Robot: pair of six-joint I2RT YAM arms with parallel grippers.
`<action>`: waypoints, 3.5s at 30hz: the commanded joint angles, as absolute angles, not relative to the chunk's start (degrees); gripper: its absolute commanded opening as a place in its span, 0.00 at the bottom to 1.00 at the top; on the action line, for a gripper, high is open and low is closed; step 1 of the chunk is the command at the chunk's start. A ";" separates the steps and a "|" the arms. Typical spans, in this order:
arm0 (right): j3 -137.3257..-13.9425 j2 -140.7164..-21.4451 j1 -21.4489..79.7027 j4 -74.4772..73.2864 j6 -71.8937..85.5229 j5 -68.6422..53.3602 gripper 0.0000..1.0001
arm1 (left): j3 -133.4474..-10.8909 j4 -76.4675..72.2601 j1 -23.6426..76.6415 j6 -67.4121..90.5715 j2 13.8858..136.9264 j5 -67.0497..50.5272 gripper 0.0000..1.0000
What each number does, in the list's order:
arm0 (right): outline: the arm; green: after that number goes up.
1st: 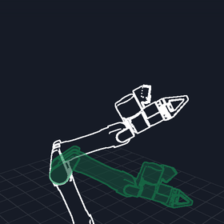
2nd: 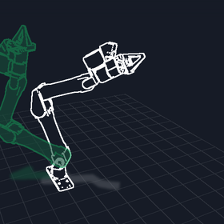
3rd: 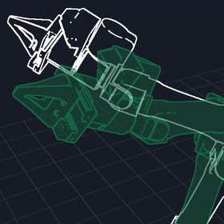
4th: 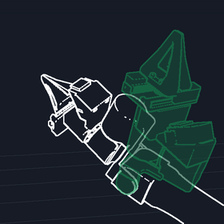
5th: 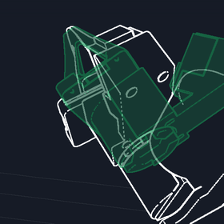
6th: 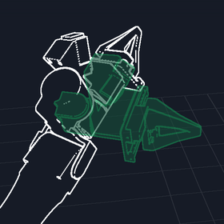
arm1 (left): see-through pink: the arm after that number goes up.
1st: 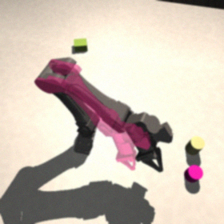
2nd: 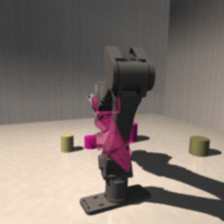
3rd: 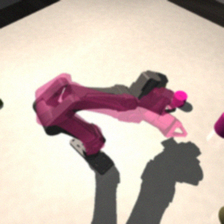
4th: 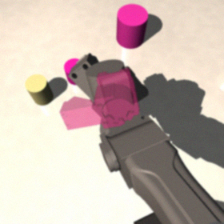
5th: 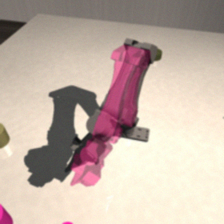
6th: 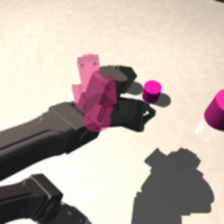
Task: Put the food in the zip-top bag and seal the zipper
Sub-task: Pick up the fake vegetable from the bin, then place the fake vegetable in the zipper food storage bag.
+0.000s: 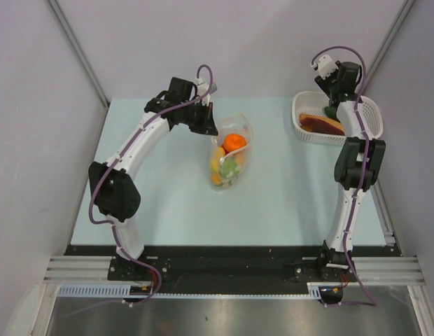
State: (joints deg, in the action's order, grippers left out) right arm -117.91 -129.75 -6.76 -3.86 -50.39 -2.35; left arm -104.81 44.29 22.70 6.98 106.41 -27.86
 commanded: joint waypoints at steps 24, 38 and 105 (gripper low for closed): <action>-136.41 -150.38 -12.30 -23.91 -57.74 -3.34 0.64 | -106.52 44.03 22.32 6.94 106.08 -28.92 0.00; -137.11 -152.31 -13.18 -21.97 -58.70 -0.54 0.60 | -109.69 45.44 22.32 7.30 108.63 -29.09 0.00; -86.50 -85.78 25.66 -11.35 43.07 -13.19 0.00 | -90.36 31.03 23.64 15.91 94.40 -27.60 0.00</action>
State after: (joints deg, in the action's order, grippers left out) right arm -89.01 -89.03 24.29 -11.00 42.46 -19.35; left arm -91.98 34.26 23.27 14.17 98.52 -27.99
